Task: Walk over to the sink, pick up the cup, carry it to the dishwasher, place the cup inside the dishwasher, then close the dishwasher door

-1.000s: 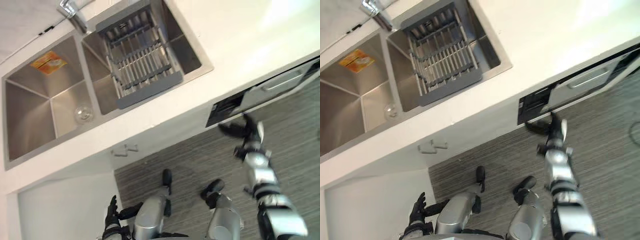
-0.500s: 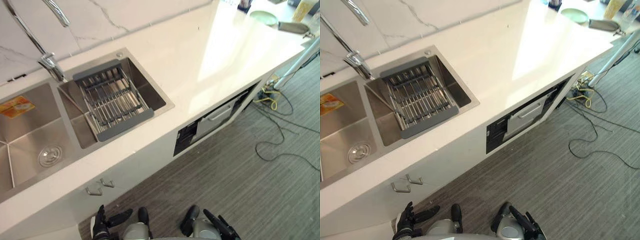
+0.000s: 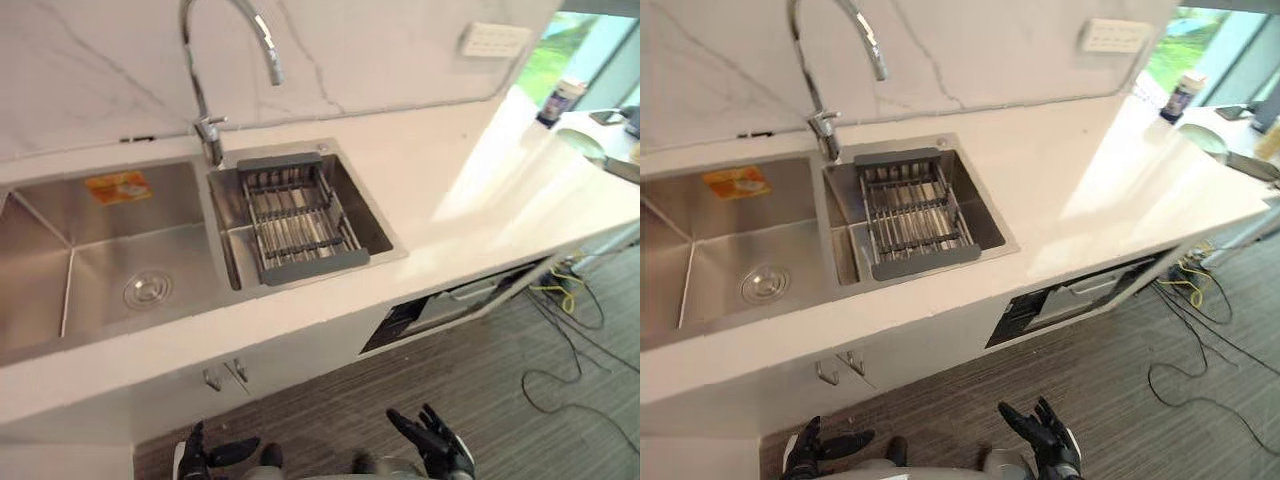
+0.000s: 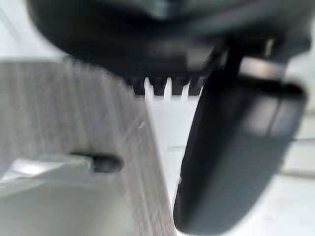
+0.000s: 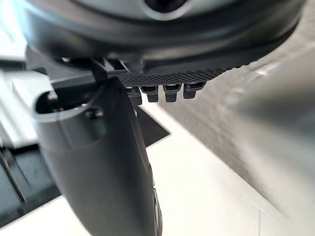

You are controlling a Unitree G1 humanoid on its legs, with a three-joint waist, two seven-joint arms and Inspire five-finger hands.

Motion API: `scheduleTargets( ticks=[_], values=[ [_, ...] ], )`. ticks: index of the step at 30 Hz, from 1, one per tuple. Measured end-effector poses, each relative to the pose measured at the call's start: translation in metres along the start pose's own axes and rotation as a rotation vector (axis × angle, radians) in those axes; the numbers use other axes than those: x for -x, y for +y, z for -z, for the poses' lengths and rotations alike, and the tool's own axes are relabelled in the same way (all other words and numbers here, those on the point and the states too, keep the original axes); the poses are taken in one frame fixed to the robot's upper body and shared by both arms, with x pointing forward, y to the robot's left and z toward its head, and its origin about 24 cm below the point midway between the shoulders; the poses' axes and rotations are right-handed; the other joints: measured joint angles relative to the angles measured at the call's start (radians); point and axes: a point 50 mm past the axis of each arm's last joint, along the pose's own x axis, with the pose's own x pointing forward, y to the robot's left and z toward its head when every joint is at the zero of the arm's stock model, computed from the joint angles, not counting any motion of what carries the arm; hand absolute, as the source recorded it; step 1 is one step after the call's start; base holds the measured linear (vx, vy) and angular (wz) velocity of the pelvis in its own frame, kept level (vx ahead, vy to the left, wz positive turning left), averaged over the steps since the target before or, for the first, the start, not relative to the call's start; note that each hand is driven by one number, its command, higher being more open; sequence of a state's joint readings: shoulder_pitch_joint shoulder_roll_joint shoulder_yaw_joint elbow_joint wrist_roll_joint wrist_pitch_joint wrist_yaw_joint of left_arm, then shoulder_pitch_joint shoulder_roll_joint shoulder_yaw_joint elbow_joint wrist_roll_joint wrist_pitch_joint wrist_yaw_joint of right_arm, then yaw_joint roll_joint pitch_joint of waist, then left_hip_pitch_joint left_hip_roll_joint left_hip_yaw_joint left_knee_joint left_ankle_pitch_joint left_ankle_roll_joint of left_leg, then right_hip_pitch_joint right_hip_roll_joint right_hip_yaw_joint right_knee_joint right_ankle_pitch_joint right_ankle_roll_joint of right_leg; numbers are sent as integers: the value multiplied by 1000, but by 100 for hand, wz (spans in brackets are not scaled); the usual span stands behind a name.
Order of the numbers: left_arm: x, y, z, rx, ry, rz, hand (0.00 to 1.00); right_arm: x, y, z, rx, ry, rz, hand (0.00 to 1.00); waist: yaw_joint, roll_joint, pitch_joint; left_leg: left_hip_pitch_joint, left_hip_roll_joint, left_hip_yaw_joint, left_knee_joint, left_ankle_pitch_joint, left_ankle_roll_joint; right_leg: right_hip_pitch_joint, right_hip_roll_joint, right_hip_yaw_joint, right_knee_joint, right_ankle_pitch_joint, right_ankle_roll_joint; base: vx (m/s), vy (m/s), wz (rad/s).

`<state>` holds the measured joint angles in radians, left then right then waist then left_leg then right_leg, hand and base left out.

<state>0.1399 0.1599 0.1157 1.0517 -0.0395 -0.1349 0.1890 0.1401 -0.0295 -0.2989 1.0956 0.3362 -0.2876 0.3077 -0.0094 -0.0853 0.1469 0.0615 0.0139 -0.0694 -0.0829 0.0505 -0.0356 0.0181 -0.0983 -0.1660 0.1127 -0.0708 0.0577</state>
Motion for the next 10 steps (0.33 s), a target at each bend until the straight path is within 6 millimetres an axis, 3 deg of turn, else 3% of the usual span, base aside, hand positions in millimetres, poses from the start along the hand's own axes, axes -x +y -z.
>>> scheduleTargets(
  ticks=[2,5,8,10],
  values=[
    [5,-4,15,35,53,-10,100,-1,-2,-3,-5,-7,12,100,-4,38,-5,17,27,-14,9,-3,-5,10,22,31,46,-2,-1,99,-41,28],
    [7,-4,20,83,67,-25,100,0,2,4,-13,13,3,100,10,34,-8,36,43,-9,4,-16,-21,34,35,26,50,-17,-8,21,-41,15],
    [8,-1,22,118,70,-44,100,2,6,14,-7,70,-7,100,24,20,-16,40,22,-3,-7,-23,-14,39,11,30,39,-55,-10,-51,-10,-3],
    [9,-2,25,133,78,-49,100,3,3,13,4,80,-2,100,23,28,-20,47,19,-3,-8,-22,-13,46,8,27,40,-57,-7,-58,-4,1]
  ],
)
